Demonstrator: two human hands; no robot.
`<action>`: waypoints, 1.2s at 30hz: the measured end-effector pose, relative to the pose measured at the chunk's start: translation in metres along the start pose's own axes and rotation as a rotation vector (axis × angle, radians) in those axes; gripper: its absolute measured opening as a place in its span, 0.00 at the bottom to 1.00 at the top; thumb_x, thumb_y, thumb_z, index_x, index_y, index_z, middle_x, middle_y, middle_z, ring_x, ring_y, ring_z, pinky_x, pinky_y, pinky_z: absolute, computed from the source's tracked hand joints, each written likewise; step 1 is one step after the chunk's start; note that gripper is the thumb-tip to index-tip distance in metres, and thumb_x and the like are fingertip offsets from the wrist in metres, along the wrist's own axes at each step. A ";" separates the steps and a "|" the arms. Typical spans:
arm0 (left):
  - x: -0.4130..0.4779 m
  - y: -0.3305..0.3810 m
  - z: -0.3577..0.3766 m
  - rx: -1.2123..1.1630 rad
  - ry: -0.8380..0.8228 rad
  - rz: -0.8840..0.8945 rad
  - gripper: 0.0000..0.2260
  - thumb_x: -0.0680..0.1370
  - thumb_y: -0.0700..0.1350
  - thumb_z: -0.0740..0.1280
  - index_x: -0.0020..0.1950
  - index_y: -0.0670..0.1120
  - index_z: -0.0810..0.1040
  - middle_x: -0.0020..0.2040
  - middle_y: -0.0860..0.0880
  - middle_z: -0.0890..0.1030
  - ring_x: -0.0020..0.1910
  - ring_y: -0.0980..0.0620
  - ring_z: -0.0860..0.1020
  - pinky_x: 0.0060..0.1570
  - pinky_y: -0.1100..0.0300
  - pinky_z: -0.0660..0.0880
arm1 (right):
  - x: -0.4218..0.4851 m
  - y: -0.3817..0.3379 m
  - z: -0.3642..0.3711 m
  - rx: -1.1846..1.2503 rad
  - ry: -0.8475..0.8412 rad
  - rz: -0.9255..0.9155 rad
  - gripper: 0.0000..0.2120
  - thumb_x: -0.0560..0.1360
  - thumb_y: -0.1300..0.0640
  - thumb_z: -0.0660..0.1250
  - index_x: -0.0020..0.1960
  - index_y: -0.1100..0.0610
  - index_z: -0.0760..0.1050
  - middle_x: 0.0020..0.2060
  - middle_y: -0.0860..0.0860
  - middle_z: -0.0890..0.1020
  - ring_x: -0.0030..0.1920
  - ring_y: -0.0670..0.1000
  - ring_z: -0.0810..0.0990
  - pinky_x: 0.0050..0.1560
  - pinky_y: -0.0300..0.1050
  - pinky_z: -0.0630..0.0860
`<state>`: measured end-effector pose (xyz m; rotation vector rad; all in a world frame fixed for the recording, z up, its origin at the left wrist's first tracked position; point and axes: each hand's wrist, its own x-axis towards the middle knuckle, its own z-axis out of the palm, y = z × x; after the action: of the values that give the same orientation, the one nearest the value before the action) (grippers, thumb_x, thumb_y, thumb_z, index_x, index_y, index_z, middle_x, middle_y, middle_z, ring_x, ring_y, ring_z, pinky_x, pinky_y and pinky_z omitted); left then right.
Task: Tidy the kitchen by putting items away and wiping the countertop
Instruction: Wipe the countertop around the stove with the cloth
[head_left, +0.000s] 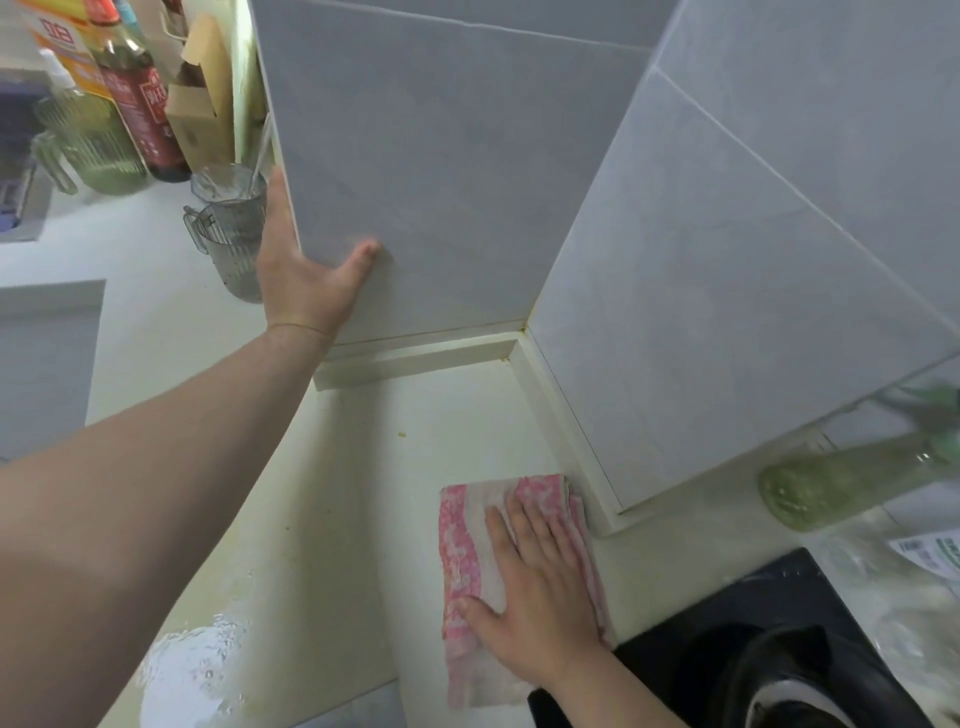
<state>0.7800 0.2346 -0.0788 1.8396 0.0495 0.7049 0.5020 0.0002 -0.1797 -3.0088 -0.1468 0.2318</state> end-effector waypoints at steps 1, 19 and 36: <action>0.000 0.000 0.000 0.000 0.000 0.002 0.43 0.68 0.60 0.74 0.76 0.43 0.63 0.71 0.46 0.72 0.71 0.51 0.69 0.70 0.49 0.67 | 0.001 -0.001 0.000 -0.004 0.016 -0.003 0.45 0.69 0.27 0.59 0.78 0.52 0.62 0.78 0.52 0.61 0.78 0.51 0.55 0.73 0.53 0.52; 0.002 -0.005 0.002 -0.016 -0.029 0.018 0.46 0.67 0.63 0.73 0.76 0.40 0.61 0.73 0.44 0.70 0.73 0.50 0.67 0.71 0.48 0.65 | 0.144 -0.076 -0.011 0.037 0.018 -0.164 0.44 0.71 0.27 0.49 0.80 0.48 0.49 0.81 0.51 0.48 0.80 0.51 0.42 0.78 0.52 0.39; -0.001 0.006 -0.011 -0.010 -0.161 -0.053 0.49 0.67 0.60 0.73 0.79 0.43 0.54 0.78 0.49 0.62 0.76 0.54 0.60 0.75 0.55 0.58 | 0.159 -0.106 -0.010 0.005 0.048 -0.170 0.43 0.71 0.27 0.50 0.80 0.48 0.53 0.80 0.50 0.54 0.80 0.52 0.46 0.78 0.50 0.39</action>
<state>0.7718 0.2407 -0.0718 1.8727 -0.0105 0.5171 0.6509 0.1209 -0.1801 -2.9721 -0.3947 0.1432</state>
